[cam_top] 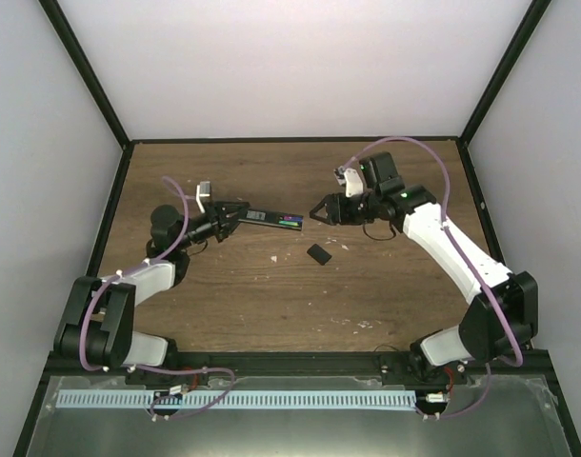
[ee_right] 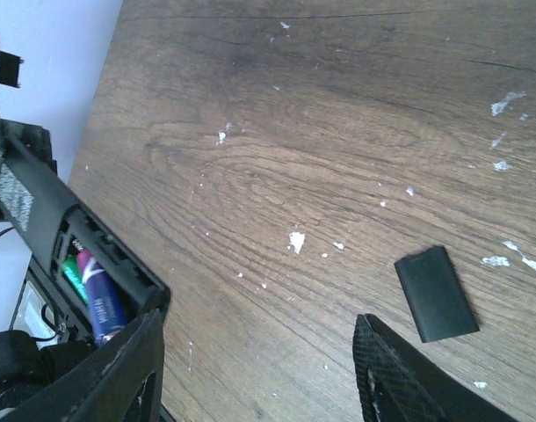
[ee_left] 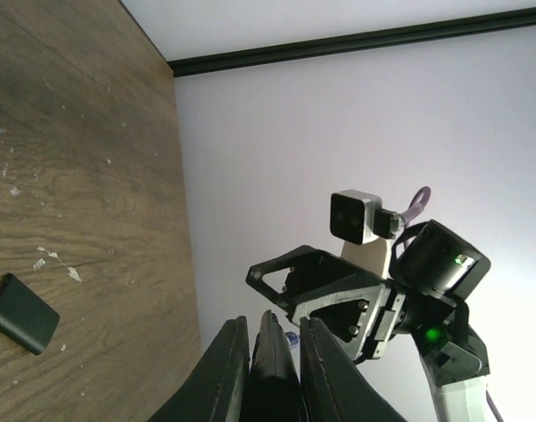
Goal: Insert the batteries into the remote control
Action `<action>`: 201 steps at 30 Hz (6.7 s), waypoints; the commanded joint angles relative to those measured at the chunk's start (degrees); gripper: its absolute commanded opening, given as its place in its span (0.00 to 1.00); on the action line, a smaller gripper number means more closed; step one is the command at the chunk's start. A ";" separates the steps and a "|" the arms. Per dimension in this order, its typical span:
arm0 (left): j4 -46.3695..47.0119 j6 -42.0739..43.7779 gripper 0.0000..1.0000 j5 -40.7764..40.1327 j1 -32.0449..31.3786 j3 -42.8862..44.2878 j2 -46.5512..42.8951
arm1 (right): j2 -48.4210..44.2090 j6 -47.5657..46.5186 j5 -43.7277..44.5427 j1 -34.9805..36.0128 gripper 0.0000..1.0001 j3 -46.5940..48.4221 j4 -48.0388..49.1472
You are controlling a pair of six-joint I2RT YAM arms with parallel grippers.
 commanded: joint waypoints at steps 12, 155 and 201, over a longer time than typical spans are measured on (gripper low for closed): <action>-2.76 3.29 0.00 -1.44 0.21 2.30 -2.22 | 3.63 -3.09 1.11 2.79 0.51 6.22 -4.44; 4.87 -4.40 0.00 2.63 4.27 1.76 -6.75 | 5.23 32.93 -32.79 2.82 0.23 -9.00 50.37; 0.12 -0.39 0.00 1.89 4.22 1.58 -8.81 | 7.89 24.61 -30.82 5.27 0.02 -3.40 39.09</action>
